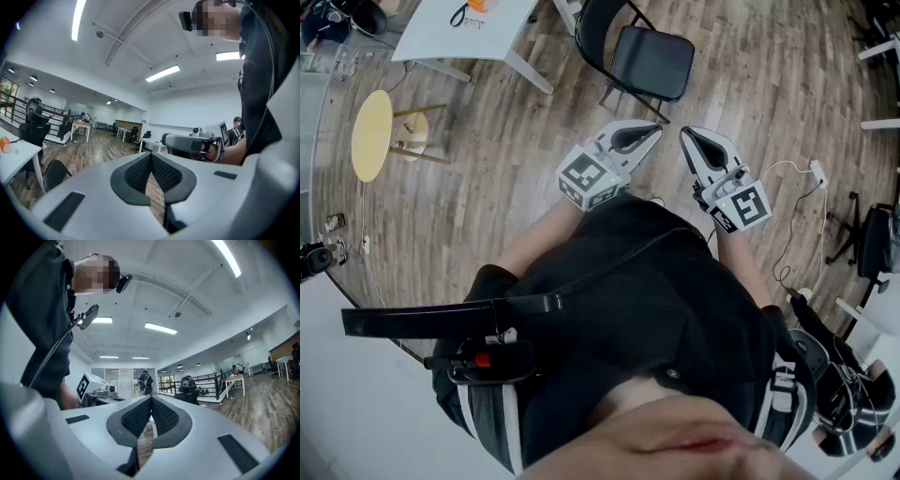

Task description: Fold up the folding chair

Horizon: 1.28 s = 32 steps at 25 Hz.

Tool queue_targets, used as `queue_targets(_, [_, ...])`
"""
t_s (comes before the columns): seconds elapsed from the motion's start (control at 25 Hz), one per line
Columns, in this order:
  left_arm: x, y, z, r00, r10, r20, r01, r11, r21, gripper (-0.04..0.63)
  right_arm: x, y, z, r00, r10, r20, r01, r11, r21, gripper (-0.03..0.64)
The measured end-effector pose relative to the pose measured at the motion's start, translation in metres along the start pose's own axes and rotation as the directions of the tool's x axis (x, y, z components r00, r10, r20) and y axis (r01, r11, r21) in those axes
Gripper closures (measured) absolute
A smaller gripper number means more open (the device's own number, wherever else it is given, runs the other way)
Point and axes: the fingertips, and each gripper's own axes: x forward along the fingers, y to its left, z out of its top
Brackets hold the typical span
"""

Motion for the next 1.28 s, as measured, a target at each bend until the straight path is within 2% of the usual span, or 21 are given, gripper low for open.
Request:
queue_targets(0.56, [0.007, 0.001, 0.005, 0.999, -0.038, -0.016, 0.038, 0.999, 0.018, 0.591, 0.0, -0.008, -0.001, 0.999, -0.044, 0.008, 0.044, 0.999, 0.019, 0.607])
queue_targets(0.92, [0.005, 0.022, 0.0, 0.998, -0.031, -0.047, 0.031, 0.999, -0.012, 0.591, 0.016, -0.02, -0.015, 0.996, -0.067, -0.052, 0.068, 0.997, 0.021, 0.606])
queue_targets(1.16, [-0.005, 0.048, 0.0, 0.998, -0.043, -0.045, 0.041, 0.998, -0.037, 0.591, 0.038, -0.029, -0.019, 0.996, -0.086, -0.038, 0.087, 0.996, 0.031, 0.607])
queue_targets(1.28, [-0.007, 0.065, 0.001, 0.997, -0.044, -0.06, 0.043, 0.999, -0.012, 0.591, 0.051, -0.034, -0.022, 0.996, -0.08, -0.028, 0.081, 0.995, 0.054, 0.607])
